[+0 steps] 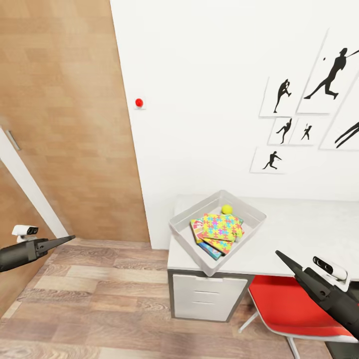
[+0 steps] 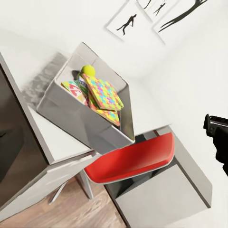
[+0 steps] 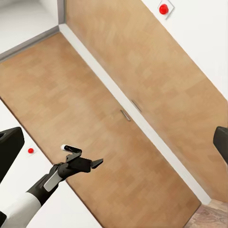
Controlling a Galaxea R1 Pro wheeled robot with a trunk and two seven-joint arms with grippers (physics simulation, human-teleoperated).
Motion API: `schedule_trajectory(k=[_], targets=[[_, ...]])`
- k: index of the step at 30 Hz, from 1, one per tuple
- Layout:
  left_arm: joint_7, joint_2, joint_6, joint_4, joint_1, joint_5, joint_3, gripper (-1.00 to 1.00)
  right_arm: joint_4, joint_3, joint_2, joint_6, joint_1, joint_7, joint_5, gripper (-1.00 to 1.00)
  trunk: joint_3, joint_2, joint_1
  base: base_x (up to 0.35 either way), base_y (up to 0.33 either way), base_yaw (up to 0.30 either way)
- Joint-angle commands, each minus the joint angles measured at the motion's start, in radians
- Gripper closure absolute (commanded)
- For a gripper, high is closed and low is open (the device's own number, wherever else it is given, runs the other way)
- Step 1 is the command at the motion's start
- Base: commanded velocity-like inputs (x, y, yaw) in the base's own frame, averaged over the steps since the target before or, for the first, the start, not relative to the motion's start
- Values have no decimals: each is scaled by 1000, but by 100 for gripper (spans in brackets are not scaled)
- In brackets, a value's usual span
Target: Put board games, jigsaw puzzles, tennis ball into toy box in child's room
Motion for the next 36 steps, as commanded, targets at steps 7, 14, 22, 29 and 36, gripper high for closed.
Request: schedule_trajectory(k=[7, 14, 22, 29, 36], targets=[[-4, 0, 10, 0, -1, 0, 0, -100, -1, 0, 0, 11, -1, 3, 0, -100, 7, -2, 1, 0, 84, -160], [-4, 0, 11, 0, -1, 0, 0, -100, -1, 0, 0, 11, -1, 3, 0, -100, 16, -2, 1, -81, 24, -195], [-4, 1, 10, 0, -1, -1, 0, -100, -1, 0, -1, 11, -1, 3, 0, -100, 27, -2, 1, -264, 25, -200], [-4, 2, 10, 0, 0, 0, 0, -100, 0, -1, -1, 11, -1, 3, 0, -100, 36, -2, 1, -237, 63, -201], [-4, 2, 10, 0, -1, 0, 0, -100, 0, -2, -1, 11, -1, 3, 0, -100, 45, -2, 1, -46, 41, -201]])
